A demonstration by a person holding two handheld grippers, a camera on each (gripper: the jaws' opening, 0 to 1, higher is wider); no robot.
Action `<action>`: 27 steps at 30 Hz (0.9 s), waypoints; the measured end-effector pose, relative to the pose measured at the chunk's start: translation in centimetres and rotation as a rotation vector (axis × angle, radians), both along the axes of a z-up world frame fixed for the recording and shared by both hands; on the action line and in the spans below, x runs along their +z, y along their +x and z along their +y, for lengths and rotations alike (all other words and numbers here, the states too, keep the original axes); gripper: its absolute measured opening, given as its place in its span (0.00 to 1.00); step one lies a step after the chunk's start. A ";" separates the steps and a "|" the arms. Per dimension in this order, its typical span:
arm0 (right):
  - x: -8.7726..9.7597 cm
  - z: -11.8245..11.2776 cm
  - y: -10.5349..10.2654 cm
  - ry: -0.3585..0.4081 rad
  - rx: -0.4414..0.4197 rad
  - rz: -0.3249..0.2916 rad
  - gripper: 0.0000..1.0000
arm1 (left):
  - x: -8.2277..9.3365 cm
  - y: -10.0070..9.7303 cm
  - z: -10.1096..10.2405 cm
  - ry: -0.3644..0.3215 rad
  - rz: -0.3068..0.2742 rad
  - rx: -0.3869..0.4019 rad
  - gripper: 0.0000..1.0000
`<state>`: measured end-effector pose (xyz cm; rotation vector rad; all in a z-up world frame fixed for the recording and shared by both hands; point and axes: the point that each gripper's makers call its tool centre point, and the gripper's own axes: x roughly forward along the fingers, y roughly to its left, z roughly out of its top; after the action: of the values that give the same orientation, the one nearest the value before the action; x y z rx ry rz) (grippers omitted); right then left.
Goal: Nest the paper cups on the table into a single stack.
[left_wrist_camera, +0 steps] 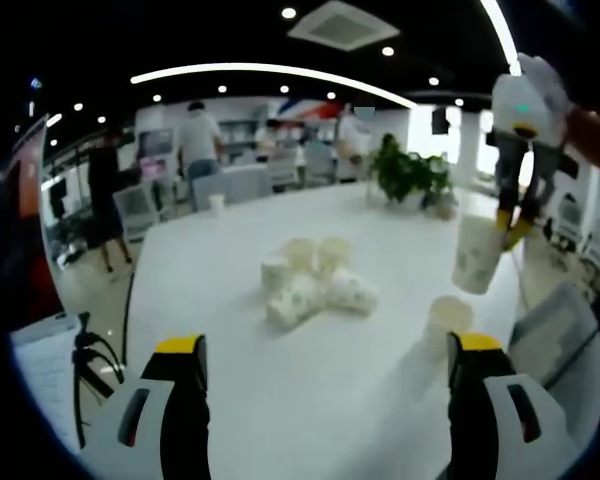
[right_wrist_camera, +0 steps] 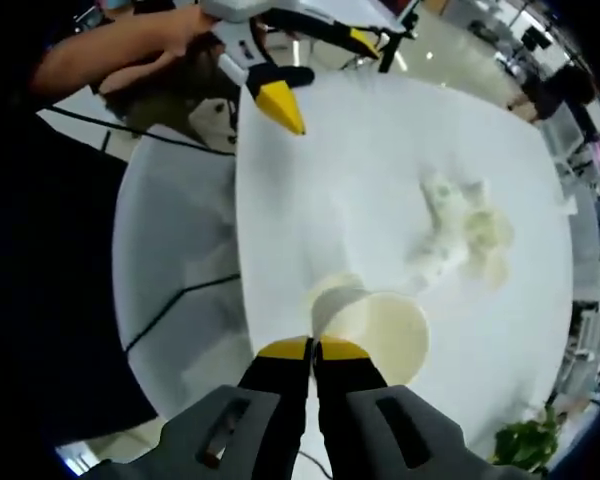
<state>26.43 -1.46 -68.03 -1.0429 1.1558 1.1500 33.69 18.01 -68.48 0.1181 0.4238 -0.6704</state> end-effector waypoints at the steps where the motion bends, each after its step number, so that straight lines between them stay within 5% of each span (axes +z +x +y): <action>1: -0.1 0.0 0.0 0.001 0.000 -0.002 0.00 | 0.0 0.0 0.0 0.000 0.000 0.000 0.99; 27: -2.9 -0.2 0.1 0.019 -0.046 -0.009 0.00 | -0.1 0.0 -0.3 0.004 0.006 -0.011 0.99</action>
<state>26.51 -1.66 -70.98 -1.0012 1.1534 1.1173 33.65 17.68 -68.55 0.1225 0.4306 -0.6804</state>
